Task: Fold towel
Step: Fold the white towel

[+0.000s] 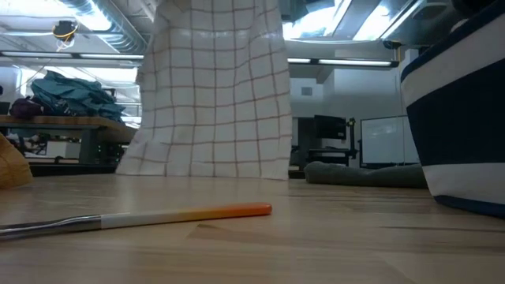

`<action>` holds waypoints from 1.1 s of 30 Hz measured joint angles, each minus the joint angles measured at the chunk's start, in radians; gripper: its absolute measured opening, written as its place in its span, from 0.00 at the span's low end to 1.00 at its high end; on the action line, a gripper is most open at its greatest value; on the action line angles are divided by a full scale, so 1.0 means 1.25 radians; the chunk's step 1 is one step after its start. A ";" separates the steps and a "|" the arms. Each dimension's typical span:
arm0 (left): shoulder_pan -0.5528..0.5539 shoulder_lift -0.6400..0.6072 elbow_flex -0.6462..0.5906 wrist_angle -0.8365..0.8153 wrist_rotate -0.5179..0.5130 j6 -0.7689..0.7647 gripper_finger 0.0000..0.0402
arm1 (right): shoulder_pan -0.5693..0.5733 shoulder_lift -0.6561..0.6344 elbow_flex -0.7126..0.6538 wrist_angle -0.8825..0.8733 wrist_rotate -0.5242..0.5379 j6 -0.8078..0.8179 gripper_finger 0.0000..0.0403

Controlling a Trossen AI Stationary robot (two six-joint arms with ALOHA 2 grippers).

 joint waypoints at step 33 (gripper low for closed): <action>-0.122 -0.186 0.000 -0.051 0.060 -0.073 0.01 | 0.159 -0.090 0.000 0.027 0.052 0.091 0.00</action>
